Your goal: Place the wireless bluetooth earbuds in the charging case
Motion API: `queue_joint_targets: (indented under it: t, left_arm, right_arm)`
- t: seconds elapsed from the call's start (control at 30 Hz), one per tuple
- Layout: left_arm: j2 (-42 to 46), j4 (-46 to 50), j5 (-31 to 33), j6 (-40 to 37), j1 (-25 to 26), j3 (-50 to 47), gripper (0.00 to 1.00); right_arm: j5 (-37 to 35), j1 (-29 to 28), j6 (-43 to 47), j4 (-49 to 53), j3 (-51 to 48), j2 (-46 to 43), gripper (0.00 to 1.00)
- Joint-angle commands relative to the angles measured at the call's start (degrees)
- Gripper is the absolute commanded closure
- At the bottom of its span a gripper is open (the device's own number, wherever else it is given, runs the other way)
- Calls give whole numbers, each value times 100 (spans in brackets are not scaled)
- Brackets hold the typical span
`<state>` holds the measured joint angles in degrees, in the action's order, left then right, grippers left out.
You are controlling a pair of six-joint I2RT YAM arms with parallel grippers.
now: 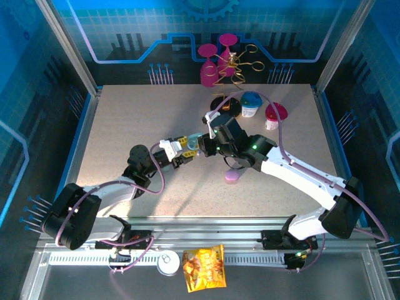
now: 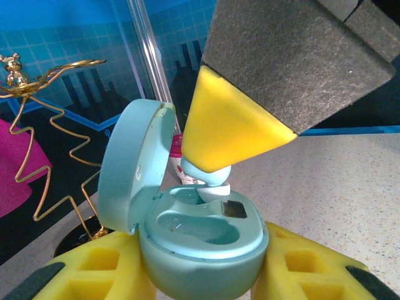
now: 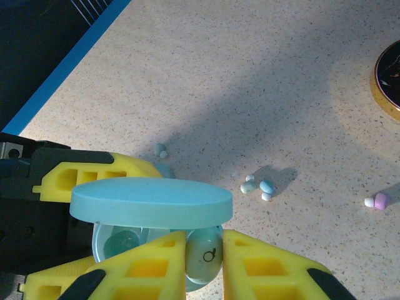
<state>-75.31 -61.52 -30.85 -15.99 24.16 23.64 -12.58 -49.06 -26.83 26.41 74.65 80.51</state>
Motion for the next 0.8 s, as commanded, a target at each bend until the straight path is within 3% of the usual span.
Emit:
queue_joint_targets:
  t: [0.0, 0.2, 0.57, 0.77]
  left_arm:
    - [152, -106, -123, 139, -4, 195, 83]
    - [122, -193, -109, 205, 0, 170, 83]
    - [96, -397, -142, 359, -10, 150, 83]
    - [69, -440, -140, 385, -8, 126, 83]
  right_arm:
    - [122, 71, 118, -66, -47, -33, 82]
    - [535, 70, 213, -190, -48, -43, 79]
    - [386, 94, 231, -151, -73, -122, 71]
    - [344, 104, 178, -442, -258, -411, 54]
